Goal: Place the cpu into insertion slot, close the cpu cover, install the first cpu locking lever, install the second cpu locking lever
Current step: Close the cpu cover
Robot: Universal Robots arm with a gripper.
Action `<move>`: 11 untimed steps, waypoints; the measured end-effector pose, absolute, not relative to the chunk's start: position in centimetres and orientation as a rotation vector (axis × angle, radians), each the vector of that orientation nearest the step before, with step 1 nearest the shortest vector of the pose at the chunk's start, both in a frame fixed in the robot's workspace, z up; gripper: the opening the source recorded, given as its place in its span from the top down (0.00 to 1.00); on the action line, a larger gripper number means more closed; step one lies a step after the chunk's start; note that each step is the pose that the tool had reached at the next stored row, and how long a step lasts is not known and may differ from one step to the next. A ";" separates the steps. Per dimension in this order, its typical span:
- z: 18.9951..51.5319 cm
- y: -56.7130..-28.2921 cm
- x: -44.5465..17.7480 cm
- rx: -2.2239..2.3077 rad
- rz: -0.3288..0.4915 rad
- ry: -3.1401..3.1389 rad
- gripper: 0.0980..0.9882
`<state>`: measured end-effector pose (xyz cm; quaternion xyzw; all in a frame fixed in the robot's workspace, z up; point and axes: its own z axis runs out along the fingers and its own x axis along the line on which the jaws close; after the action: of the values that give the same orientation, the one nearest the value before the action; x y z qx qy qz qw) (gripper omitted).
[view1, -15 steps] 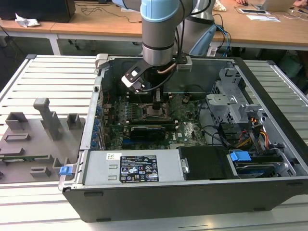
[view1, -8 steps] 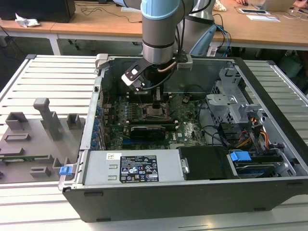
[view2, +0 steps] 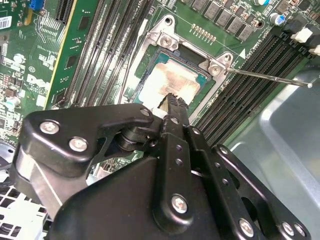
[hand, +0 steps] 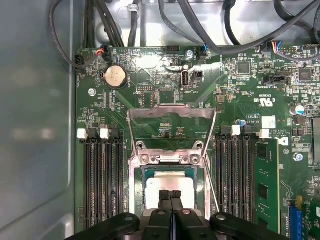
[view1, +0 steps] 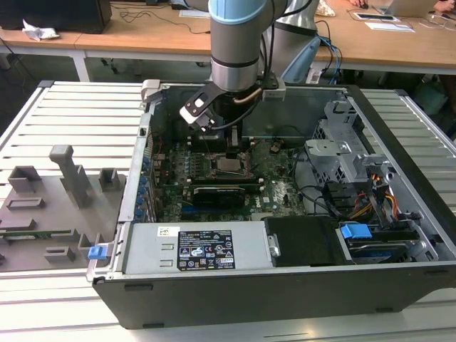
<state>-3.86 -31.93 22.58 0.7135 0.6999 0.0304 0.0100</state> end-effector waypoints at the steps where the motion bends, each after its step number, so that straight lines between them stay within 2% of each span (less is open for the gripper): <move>1: 22.6 -31.9 -3.9 2.227 0.095 2.185 0.99; 11: 24.4 -31.8 -3.9 2.224 0.090 2.185 0.99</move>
<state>-3.88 -31.81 24.41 0.7130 0.7005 0.0288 0.0113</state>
